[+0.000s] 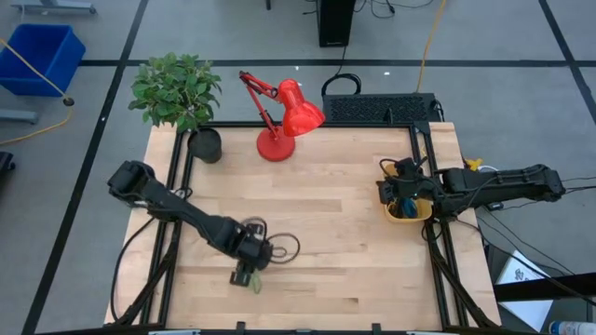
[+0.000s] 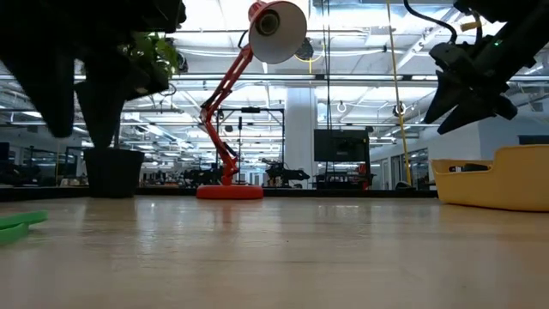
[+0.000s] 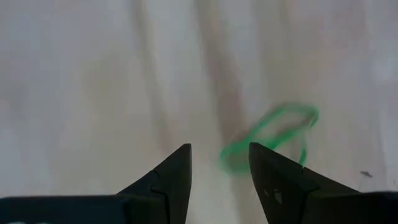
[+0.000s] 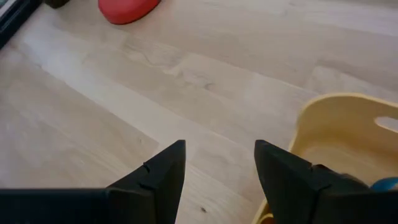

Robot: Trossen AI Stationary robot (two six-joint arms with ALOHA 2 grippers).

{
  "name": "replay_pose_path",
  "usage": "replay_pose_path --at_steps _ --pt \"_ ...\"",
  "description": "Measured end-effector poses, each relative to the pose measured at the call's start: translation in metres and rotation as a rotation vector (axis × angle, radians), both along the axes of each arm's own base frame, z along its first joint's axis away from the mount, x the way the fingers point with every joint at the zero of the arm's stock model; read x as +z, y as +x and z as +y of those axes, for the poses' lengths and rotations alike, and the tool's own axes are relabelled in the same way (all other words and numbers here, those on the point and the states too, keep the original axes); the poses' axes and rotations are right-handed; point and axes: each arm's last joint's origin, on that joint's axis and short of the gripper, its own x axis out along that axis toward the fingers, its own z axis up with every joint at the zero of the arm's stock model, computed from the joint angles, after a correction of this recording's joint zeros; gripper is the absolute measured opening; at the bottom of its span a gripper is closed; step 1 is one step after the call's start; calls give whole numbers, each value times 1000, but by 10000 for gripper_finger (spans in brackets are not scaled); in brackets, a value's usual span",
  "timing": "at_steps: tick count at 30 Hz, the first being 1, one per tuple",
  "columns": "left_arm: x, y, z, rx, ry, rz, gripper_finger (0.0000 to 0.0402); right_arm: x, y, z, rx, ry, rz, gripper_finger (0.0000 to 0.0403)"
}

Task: Pick and place rubber bands into bin
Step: Put the left green rubber band into the yellow bin

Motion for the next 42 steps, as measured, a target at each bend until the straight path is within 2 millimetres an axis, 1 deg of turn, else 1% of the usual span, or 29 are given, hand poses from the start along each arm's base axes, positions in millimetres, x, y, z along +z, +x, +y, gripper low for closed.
replay_pose_path --at_steps 2,6,9,13,18,31,42 --pt "-8 1 -9 -25 -12 -12 166 1 1 0 8 -6 -5 187" --pt "-26 2 -23 -63 -30 19 165 1 1 0 8 -6 -12 184" --pt "-37 4 -27 -56 -25 42 165 1 1 0 12 -9 -14 183" --pt "-52 6 -29 0 -14 94 165 2 2 0 20 -16 -20 186" --pt "-56 6 -30 15 -21 124 165 2 2 0 22 -17 -23 184" --pt "-57 1 -31 -50 -75 193 165 2 2 0 39 -31 -14 181" --pt "-58 1 -31 -55 -80 202 165 2 2 0 42 -34 -12 180"
